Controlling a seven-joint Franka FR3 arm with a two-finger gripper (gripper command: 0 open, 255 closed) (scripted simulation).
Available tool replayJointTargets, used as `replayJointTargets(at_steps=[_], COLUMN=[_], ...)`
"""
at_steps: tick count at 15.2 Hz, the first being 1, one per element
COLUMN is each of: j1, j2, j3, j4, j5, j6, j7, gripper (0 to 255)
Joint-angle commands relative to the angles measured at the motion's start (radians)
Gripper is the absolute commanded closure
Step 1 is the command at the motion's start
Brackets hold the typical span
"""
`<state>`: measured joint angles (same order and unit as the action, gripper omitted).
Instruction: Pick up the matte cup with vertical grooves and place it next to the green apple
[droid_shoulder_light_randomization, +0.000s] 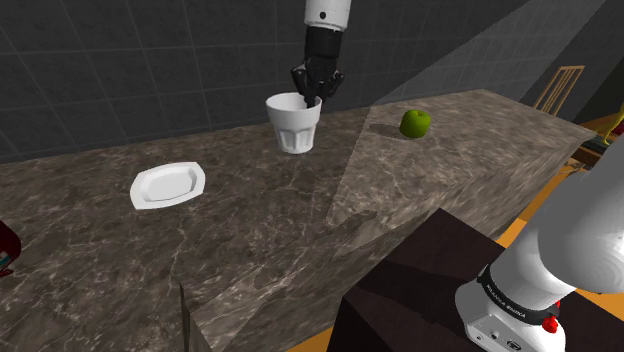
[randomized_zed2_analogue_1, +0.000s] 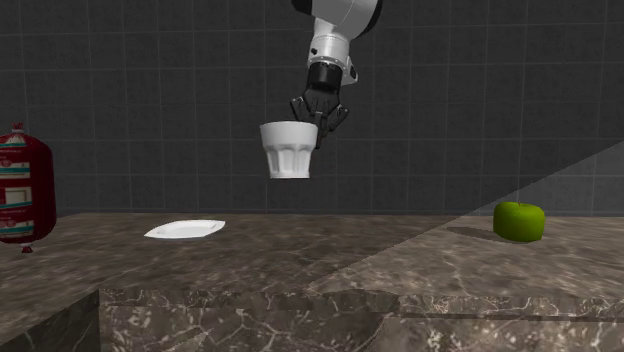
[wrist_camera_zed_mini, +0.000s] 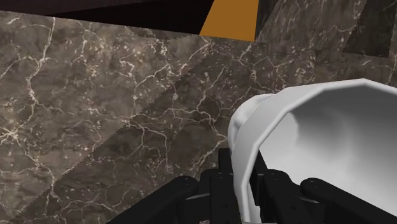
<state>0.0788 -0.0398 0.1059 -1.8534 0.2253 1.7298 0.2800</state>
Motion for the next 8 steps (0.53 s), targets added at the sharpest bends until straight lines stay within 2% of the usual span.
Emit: replayJointTargets(at_steps=[1, 8], j1=[-0.016, -0.087], j2=[-0.025, -0.147], j3=[-0.017, -0.105], j4=[-0.022, -0.148], j5=[-0.002, -0.025], j6=[-0.011, -0.037], j7=[-0.032, -0.183], gripper=[255, 255])
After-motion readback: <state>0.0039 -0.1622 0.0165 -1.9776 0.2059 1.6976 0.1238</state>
